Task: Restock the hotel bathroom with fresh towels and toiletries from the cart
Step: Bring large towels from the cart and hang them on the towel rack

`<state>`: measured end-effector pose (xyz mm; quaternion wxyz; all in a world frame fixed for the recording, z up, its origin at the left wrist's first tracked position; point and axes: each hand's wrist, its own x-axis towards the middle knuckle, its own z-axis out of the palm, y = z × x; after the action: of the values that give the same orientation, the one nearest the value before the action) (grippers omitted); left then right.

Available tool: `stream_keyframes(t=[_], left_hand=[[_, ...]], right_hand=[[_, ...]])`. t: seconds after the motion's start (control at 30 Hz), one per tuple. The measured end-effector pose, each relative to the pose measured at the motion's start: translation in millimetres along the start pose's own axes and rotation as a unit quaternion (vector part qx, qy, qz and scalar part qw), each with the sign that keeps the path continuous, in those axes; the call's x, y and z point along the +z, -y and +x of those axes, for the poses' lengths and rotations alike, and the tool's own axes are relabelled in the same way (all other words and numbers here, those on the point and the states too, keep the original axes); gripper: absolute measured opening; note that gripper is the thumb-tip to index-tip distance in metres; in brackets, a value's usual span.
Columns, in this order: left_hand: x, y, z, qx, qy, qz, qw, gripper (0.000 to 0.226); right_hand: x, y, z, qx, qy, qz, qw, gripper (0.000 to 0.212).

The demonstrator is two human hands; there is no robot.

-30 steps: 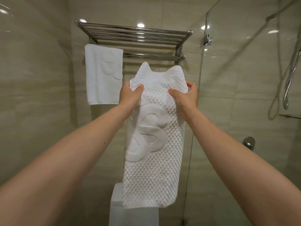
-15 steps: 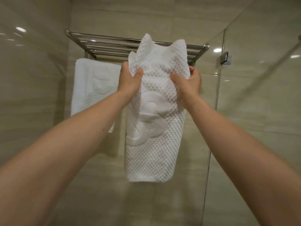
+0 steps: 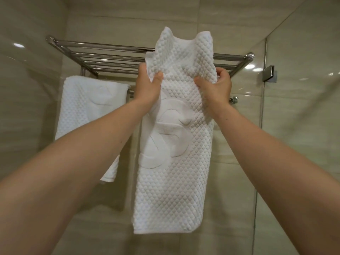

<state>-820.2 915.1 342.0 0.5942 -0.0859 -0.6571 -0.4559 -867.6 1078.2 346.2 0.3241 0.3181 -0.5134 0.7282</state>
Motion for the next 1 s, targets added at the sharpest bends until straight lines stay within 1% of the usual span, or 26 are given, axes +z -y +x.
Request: stream_keyframes(t=[0.2, 0.3, 0.4, 0.57, 0.67, 0.77, 0.83, 0.9, 0.97, 1.0], left_hand=[[12, 20, 21, 0.008, 0.008, -0.006, 1.0, 0.044], [18, 31, 33, 0.002, 0.004, 0.02, 1.0, 0.038], [22, 43, 44, -0.018, 0.006, 0.066, 0.998, 0.031], [28, 61, 56, -0.023, -0.001, 0.091, 0.996, 0.027], [28, 67, 59, -0.014, 0.001, 0.14, 0.99, 0.029], [24, 65, 62, -0.031, 0.01, 0.16, 0.987, 0.041], [22, 63, 64, -0.041, -0.005, 0.164, 0.986, 0.053], [24, 62, 65, -0.031, -0.04, 0.185, 0.981, 0.06], [28, 64, 68, -0.001, -0.074, 0.23, 0.97, 0.057], [30, 65, 68, 0.016, -0.086, 0.251, 0.964, 0.048]], right_hand=[[8, -20, 22, -0.026, -0.006, -0.031, 0.999, 0.04], [12, -33, 33, -0.041, -0.007, -0.054, 0.998, 0.035], [16, -43, 44, -0.05, 0.002, -0.094, 0.994, 0.034], [19, -60, 57, -0.044, -0.006, -0.161, 0.986, 0.032], [21, -62, 58, -0.055, -0.01, -0.228, 0.972, 0.036], [24, -58, 61, -0.063, -0.01, -0.3, 0.952, 0.039], [29, -58, 64, -0.07, -0.024, -0.355, 0.932, 0.045], [36, -60, 69, -0.086, -0.056, -0.391, 0.915, 0.055], [41, -65, 72, -0.095, -0.1, -0.393, 0.909, 0.061], [42, -67, 72, -0.102, -0.118, -0.392, 0.907, 0.059]])
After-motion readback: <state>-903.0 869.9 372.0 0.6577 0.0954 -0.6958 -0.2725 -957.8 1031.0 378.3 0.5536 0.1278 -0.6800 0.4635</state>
